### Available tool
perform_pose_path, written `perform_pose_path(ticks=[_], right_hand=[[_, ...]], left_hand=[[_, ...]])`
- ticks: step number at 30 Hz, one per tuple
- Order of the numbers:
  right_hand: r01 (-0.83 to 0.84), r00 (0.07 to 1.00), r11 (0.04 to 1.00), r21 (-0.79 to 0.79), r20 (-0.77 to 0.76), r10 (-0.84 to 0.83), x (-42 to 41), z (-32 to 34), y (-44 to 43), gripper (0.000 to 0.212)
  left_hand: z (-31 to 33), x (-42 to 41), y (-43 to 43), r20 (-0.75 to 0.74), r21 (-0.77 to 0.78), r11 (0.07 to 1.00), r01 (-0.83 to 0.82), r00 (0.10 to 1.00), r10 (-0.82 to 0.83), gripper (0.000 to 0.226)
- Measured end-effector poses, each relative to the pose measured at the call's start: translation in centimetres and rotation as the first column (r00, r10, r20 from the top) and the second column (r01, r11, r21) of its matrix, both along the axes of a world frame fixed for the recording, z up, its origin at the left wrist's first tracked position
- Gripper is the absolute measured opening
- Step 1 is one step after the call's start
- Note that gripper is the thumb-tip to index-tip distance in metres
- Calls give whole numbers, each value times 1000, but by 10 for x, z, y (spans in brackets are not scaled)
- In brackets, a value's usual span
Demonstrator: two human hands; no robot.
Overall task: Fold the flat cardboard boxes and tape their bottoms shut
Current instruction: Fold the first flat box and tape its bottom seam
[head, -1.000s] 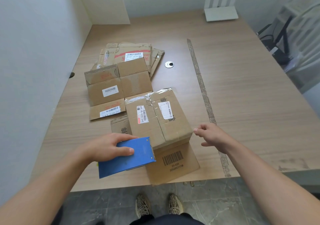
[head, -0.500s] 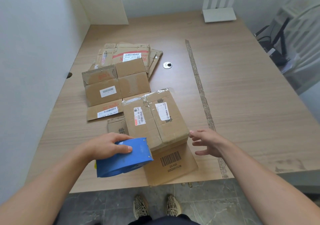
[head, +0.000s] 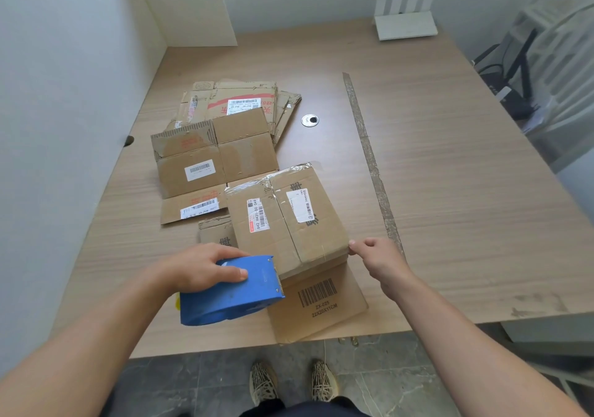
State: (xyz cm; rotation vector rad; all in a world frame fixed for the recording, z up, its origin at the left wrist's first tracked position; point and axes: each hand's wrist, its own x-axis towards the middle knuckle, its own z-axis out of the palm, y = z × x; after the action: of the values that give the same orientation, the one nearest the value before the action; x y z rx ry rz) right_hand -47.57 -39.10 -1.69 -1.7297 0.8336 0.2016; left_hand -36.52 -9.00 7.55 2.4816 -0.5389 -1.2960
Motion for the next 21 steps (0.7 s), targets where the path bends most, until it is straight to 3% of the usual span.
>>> perform_pose_path(ticks=[3, 8, 10, 13, 16, 18, 21], right_hand=[[-35, 999, 999, -9, 31, 36, -2, 1, 0, 28], [-254, 959, 908, -335, 35, 281, 3, -1, -2, 32], [-302, 931, 862, -407, 68, 358, 2, -7, -6, 29], [-316, 913, 821, -476, 83, 400, -1, -19, -12, 26], [-286, 897, 759, -584, 115, 426, -1, -21, -16, 37], [-281, 807, 645, -711, 188, 559, -1, -20, -14, 42], [-282, 602, 391, -876, 156, 783, 1, -22, -10, 47]], left_hand=[[0, -1, 0, 1, 2, 1000, 7, 1000, -7, 26], [0, 0, 0, -8, -2, 1000, 7, 1000, -7, 36], [-1, 0, 0, -4, -12, 1000, 4, 1000, -4, 28], [-2, 0, 2, 0, -19, 1000, 5, 1000, -5, 23], [-3, -2, 3, -4, -31, 999, -13, 1000, 13, 21], [-3, -2, 4, -3, -36, 999, -21, 1000, 21, 21], [-2, -4, 5, -9, -39, 999, -25, 1000, 25, 27]])
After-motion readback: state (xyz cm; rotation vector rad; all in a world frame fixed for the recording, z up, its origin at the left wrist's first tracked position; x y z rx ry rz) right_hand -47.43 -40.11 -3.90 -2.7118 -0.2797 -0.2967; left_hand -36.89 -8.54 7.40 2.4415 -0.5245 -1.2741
